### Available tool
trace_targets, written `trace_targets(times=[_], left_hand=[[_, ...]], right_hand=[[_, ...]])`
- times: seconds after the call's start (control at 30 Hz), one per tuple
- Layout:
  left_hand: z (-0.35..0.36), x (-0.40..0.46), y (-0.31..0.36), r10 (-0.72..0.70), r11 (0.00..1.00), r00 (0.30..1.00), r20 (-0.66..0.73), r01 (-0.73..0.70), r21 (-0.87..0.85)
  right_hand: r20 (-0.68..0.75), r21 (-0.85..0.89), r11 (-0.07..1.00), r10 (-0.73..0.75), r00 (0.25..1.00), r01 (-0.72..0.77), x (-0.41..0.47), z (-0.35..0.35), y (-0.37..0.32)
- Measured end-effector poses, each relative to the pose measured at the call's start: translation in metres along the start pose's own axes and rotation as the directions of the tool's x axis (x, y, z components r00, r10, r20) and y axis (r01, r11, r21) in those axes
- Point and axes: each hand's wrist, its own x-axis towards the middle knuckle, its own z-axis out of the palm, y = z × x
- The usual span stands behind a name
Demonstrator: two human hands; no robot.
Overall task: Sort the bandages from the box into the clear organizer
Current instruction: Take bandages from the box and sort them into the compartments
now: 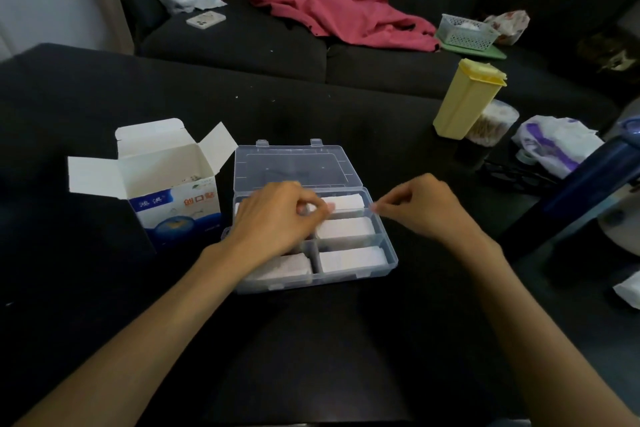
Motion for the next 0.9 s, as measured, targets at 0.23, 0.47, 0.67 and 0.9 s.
trace_targets(times=[0.23, 0.47, 0.67, 0.9], left_hand=[[-0.071, -0.039, -0.038, -0.082, 0.993, 0.856, -0.510, 0.112, 0.028], [-0.100, -0.086, -0.095, -0.169, 0.925, 0.881, -0.442, 0.297, 0.237], [-0.106, -0.102, -0.095, -0.135, 0.988, 0.898, -0.418, 0.089, -0.128], [-0.103, -0.086, -0.099, -0.357, 0.882, 0.897, -0.260, 0.231, -0.411]], right_hand=[[-0.131, 0.162, 0.969, -0.167, 0.977, 0.188, -0.008, 0.007, -0.032], [-0.065, -0.065, 0.763, -0.647, 0.760, 0.643, -0.034, 0.057, -0.094], [-0.148, -0.247, 0.628, -0.777, 0.612, 0.738, -0.046, 0.087, -0.112], [-0.472, -0.146, 0.643, -0.713, 0.519, 0.752, -0.063, 0.074, -0.118]])
